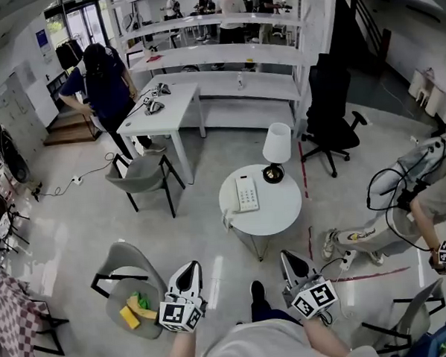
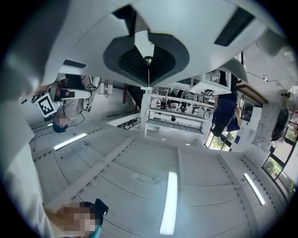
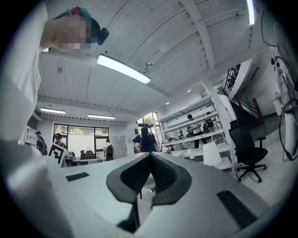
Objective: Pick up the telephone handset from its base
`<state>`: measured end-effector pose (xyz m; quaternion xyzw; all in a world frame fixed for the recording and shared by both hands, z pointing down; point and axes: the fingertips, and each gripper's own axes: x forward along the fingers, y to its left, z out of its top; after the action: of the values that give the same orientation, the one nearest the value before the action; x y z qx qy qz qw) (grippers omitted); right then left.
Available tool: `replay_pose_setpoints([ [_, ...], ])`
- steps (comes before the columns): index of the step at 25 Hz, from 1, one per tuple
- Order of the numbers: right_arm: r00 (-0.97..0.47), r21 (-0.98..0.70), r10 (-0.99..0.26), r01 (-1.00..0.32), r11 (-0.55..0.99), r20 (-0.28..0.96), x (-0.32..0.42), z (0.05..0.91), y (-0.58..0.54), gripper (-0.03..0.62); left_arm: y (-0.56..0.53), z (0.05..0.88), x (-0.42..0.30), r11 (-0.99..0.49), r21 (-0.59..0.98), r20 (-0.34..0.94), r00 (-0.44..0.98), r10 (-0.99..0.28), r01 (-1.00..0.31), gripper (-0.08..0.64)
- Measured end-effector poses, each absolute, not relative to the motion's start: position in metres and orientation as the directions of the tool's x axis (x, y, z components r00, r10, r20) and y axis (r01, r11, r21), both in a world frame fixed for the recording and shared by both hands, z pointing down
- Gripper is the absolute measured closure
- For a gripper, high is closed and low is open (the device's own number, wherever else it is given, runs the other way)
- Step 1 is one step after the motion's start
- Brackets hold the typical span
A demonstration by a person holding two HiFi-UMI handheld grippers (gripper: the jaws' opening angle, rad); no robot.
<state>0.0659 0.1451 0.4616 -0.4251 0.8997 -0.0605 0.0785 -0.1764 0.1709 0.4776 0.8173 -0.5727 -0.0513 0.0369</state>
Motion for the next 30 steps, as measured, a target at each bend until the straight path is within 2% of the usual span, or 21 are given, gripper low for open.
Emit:
replay_pose_setpoints([
  [19,-0.718,-0.168,-0.691,-0.673,0.72,-0.088,0.062,0.461,-0.071,0.584,-0.024,0.47,-0.171,-0.236,0.105,-0.042,0.233,-0.972,-0.966,0.538],
  [30,-0.74,-0.176,-0.665,-0.645,0.744,-0.099,0.054,0.458,-0.119,0.584,-0.067,0.463,-0.172,-0.204,0.107,-0.052,0.2,-0.978,-0.973,0.538],
])
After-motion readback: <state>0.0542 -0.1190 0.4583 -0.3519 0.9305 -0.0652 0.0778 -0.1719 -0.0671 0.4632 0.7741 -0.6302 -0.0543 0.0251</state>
